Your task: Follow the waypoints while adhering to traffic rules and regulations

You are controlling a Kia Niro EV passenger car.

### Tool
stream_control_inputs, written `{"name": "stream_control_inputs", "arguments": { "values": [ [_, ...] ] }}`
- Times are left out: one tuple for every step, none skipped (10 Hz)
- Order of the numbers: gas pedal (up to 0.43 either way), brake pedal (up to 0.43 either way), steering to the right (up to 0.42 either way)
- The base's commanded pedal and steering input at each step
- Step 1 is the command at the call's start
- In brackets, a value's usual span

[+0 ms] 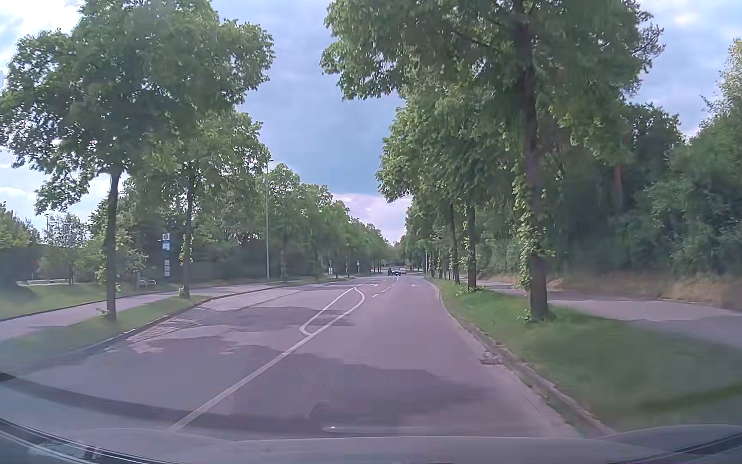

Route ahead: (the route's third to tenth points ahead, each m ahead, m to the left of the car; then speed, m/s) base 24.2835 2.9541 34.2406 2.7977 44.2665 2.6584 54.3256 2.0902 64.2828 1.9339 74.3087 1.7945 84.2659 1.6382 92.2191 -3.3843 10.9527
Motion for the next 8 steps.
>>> {"name": "stream_control_inputs", "arguments": {
  "values": [
    [0.000, 0.018, 0.005],
    [0.000, 0.018, 0.008],
    [0.000, 0.018, 0.009],
    [0.000, 0.018, 0.009],
    [0.000, 0.018, 0.008],
    [0.000, 0.018, 0.009],
    [0.000, 0.018, 0.009],
    [0.000, 0.018, 0.009]
  ]
}}
